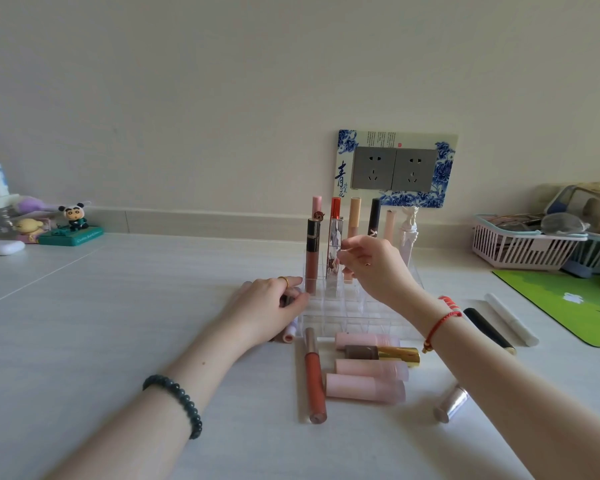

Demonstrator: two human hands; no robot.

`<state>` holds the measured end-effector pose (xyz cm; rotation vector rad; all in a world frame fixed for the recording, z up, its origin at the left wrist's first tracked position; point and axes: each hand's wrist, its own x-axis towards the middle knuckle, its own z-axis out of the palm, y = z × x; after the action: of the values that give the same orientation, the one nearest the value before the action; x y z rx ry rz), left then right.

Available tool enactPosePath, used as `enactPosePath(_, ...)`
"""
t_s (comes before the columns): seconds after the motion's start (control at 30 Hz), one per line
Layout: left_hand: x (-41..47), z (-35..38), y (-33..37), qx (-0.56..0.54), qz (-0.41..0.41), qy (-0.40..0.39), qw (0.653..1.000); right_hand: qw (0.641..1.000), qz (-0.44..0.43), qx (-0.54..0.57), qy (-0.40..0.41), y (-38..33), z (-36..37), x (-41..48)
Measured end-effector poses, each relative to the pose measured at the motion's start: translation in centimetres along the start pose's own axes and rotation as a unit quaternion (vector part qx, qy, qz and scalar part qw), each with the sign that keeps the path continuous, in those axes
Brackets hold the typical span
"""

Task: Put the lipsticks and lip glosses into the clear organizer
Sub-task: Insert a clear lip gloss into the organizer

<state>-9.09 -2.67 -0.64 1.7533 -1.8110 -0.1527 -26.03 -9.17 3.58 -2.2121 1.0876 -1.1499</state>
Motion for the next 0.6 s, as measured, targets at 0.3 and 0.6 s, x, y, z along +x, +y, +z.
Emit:
enactPosePath(0.3,-0.4,-1.3,1.2,-0.023,-0.002,0.046,0.999,0.994,-0.002,0.005,0.105,0.2,-0.2,0.2)
enactPosePath(0.6,0.0,-5.6,-2.1,-0.012,-0.075,0.188,0.979,0.975,-0.114,0.050,0.184,-3.4,-1.2,-0.6)
